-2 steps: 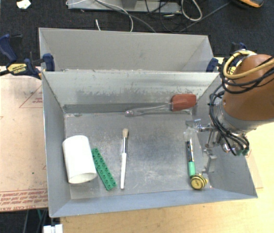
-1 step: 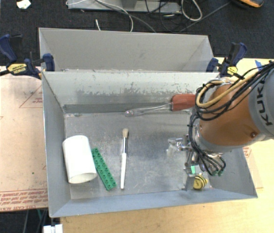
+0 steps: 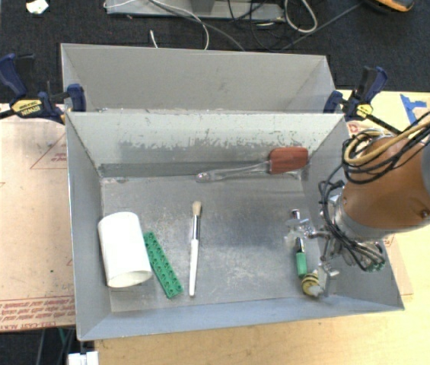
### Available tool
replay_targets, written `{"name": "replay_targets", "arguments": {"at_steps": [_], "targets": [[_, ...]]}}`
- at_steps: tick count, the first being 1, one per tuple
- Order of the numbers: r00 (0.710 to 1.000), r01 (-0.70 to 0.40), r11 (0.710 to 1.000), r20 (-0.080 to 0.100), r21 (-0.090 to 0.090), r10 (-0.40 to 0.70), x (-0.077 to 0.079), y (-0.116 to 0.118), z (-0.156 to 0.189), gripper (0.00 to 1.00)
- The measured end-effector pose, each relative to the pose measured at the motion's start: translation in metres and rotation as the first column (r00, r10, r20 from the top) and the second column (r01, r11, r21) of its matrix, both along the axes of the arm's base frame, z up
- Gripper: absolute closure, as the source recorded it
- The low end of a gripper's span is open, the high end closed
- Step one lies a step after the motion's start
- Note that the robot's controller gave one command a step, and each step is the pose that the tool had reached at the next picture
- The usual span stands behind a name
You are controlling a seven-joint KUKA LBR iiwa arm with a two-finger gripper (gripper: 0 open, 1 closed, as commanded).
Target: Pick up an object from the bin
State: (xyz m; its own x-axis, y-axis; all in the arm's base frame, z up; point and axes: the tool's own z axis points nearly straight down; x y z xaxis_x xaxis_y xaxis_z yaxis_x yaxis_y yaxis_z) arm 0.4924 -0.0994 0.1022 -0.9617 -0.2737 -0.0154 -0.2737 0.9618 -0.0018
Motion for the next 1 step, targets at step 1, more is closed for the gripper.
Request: {"name": "replay_targets", "arguments": {"at_steps": [1], "targets": [[0.996, 0.091, 0.996, -0.006, 0.005, -0.091, 0.0155, -0.021, 0.0191, 0.0]]}}
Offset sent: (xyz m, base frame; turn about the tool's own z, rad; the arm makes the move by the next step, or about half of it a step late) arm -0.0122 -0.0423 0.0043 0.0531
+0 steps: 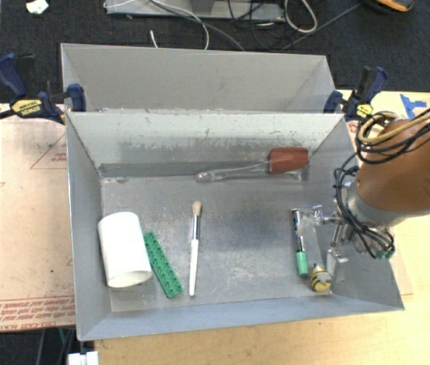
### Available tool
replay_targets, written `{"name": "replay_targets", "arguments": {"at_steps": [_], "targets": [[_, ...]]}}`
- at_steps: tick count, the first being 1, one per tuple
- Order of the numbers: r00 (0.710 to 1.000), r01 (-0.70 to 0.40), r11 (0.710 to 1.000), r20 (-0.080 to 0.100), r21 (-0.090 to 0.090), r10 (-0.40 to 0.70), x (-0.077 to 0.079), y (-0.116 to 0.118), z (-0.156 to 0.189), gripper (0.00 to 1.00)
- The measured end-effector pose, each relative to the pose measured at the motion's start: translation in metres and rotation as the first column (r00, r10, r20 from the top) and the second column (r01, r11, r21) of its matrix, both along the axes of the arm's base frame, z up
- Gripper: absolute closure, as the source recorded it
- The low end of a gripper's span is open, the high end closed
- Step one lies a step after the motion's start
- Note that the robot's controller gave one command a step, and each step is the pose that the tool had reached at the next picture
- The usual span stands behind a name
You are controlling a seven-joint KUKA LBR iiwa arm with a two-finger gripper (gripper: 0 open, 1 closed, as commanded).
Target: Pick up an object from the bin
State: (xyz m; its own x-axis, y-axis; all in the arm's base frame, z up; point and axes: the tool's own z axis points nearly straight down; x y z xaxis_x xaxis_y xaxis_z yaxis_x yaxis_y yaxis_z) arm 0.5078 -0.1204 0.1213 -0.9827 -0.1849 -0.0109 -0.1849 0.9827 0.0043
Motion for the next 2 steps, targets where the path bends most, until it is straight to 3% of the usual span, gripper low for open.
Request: {"name": "replay_targets", "arguments": {"at_steps": [1, 2], "targets": [[0.999, -0.033, 0.999, 0.001, -0.002, 0.033, -0.023, -0.018, -0.012, 0.0], [0.995, 0.104, 0.995, 0.009, 0.004, -0.104, 0.001, -0.02, -0.05, 0.0]]}}
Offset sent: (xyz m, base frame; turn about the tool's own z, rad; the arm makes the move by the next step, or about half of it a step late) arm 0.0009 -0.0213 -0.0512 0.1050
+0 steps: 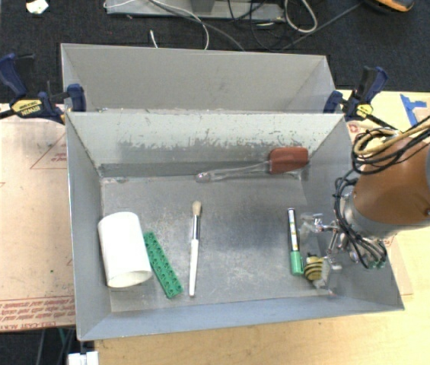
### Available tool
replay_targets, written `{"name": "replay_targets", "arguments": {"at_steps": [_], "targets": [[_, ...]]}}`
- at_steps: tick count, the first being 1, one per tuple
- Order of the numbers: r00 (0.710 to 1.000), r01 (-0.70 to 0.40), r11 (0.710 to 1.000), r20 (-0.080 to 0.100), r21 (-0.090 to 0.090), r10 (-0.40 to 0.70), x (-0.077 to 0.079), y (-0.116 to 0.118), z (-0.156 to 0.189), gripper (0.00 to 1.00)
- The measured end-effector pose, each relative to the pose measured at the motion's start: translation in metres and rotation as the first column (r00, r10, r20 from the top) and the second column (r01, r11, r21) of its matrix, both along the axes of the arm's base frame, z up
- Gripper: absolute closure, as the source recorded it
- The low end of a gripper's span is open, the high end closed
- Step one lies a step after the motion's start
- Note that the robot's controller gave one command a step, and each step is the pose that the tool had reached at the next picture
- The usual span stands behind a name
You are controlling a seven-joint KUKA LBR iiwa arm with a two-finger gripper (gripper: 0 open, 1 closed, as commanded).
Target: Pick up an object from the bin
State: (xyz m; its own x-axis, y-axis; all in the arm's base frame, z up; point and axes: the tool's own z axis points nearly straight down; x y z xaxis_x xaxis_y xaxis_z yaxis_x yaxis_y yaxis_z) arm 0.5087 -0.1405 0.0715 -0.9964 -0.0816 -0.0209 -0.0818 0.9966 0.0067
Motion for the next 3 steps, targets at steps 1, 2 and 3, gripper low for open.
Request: {"name": "replay_targets", "arguments": {"at_steps": [1, 2, 3], "targets": [[0.999, -0.048, 0.999, -0.004, -0.004, 0.048, 0.005, -0.011, 0.02, 1.0], [0.999, -0.049, 0.999, -0.009, -0.003, 0.049, 0.004, -0.011, 0.02, 1.0], [0.999, -0.048, 0.999, -0.01, -0.001, 0.048, 0.003, -0.006, 0.091, 1.0]]}}
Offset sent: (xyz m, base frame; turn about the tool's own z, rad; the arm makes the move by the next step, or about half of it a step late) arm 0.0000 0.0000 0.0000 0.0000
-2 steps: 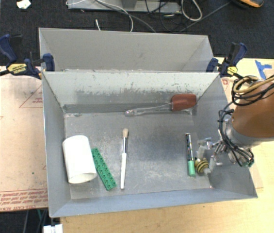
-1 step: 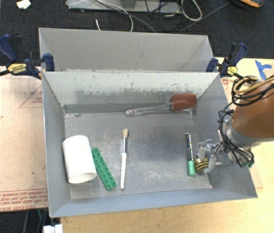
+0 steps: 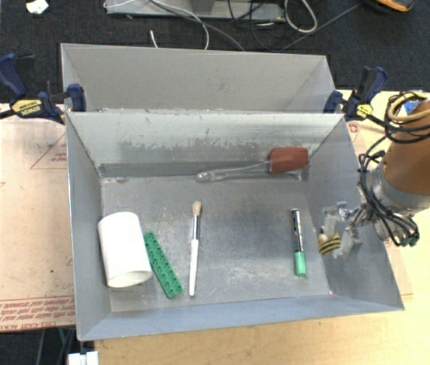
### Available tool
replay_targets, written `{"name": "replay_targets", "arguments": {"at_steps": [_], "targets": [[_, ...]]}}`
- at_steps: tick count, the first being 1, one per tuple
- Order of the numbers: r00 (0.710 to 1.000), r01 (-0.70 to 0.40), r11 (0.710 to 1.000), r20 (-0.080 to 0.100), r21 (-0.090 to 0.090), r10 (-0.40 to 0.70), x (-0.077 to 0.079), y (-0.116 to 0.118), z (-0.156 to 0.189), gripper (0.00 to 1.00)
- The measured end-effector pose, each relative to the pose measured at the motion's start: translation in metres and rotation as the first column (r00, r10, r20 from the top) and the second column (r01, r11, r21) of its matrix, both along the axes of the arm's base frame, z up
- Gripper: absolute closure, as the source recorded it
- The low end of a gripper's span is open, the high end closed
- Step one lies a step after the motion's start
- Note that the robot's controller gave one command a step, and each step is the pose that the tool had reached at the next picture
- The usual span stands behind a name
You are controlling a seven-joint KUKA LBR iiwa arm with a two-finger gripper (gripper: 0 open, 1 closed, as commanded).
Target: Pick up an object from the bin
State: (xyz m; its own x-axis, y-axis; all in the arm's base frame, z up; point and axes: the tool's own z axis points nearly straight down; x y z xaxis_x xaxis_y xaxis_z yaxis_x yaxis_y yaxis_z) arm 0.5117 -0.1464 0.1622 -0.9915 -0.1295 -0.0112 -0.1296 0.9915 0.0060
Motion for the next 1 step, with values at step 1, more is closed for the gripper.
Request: {"name": "replay_targets", "arguments": {"at_steps": [1], "targets": [[1.0, 0.002, 1.0, 0.006, -0.002, -0.002, 0.0013, -0.0003, 0.0766, 1.0]]}}
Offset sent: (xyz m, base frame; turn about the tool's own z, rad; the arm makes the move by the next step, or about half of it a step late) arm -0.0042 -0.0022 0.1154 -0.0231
